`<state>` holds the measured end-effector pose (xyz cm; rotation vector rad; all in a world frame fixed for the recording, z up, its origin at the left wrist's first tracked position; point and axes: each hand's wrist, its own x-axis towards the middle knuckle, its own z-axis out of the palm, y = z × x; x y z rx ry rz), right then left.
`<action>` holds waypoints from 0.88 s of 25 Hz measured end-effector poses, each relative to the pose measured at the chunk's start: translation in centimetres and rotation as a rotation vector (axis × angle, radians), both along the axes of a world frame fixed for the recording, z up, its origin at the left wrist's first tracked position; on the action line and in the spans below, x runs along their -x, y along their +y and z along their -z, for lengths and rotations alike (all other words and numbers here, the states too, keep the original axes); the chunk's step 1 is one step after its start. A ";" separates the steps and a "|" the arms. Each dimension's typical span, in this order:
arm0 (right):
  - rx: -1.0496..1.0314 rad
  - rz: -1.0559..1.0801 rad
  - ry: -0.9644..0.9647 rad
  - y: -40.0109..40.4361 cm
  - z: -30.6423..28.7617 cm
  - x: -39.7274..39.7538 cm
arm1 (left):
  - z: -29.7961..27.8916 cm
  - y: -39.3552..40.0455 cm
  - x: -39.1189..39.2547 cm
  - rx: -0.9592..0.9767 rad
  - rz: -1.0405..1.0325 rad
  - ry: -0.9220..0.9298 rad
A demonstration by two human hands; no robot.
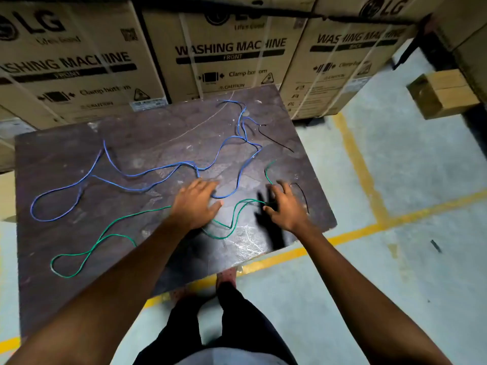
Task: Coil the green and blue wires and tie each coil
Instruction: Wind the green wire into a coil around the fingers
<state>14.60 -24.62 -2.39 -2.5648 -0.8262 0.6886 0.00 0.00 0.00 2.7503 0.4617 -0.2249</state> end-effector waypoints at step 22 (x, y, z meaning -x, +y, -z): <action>-0.493 0.279 0.332 0.0 -6.0 1.7 | -4.1 -2.3 -3.1 0.180 0.085 -0.192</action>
